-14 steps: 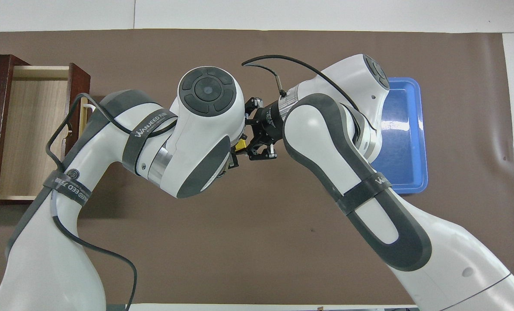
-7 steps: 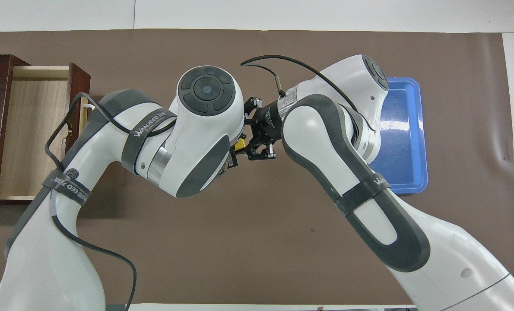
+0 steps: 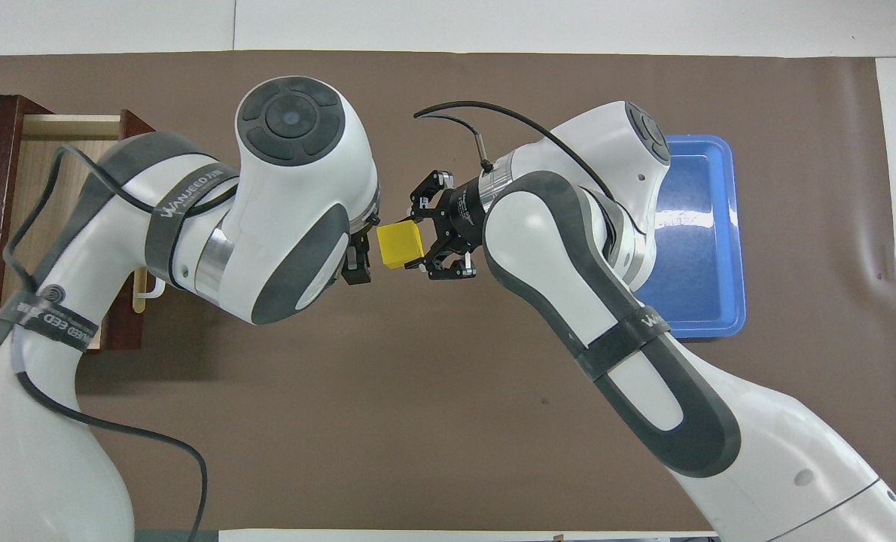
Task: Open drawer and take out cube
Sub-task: 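Carry the cube over the blue tray while the left gripper withdraws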
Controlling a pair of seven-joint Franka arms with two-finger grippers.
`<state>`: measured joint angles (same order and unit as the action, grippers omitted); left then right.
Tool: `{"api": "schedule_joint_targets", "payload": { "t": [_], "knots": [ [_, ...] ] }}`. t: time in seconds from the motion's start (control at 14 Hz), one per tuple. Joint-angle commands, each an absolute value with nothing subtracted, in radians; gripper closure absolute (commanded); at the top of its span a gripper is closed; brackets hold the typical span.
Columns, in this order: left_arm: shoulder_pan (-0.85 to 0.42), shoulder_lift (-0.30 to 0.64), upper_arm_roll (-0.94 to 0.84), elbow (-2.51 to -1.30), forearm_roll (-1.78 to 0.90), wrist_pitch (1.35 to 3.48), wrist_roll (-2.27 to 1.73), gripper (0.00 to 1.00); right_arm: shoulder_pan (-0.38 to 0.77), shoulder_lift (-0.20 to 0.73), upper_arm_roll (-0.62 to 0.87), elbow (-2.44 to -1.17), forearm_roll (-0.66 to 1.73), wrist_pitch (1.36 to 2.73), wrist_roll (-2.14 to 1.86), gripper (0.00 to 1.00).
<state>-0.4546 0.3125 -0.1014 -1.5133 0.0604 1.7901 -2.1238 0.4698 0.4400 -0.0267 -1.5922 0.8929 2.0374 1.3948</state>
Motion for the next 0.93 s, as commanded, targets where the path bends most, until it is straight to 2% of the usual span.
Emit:
{"api": "schedule_joint_targets", "payload": {
  "t": [0.0, 0.14, 0.43, 0.64, 0.86],
  "knots": [
    [-0.373, 0.293, -0.104, -1.523, 0.060, 1.735, -1.869, 0.00, 0.428, 0.396, -0.029, -1.623, 0.867, 2.022, 1.382, 1.00],
    [-0.312, 0.287, -0.106, -1.525, 0.060, 1.723, -1.669, 0.00, 0.352, 0.390, -0.029, -1.623, 0.847, 1.976, 1.338, 1.00],
    [-0.215, 0.262, -0.104, -1.587, 0.061, 1.721, -1.060, 0.00, 0.079, 0.371, -0.032, -1.672, 0.821, 1.816, 1.100, 1.00],
    [-0.161, 0.241, -0.103, -1.637, 0.063, 1.729, -0.626, 0.00, -0.053, 0.364, -0.040, -1.774, 0.788, 1.830, 1.048, 1.00],
    [-0.130, 0.206, -0.103, -1.738, 0.163, 1.822, -0.364, 0.00, -0.121, 0.374, -0.046, -1.845, 0.792, 1.891, 1.034, 1.00]
  ]
}}
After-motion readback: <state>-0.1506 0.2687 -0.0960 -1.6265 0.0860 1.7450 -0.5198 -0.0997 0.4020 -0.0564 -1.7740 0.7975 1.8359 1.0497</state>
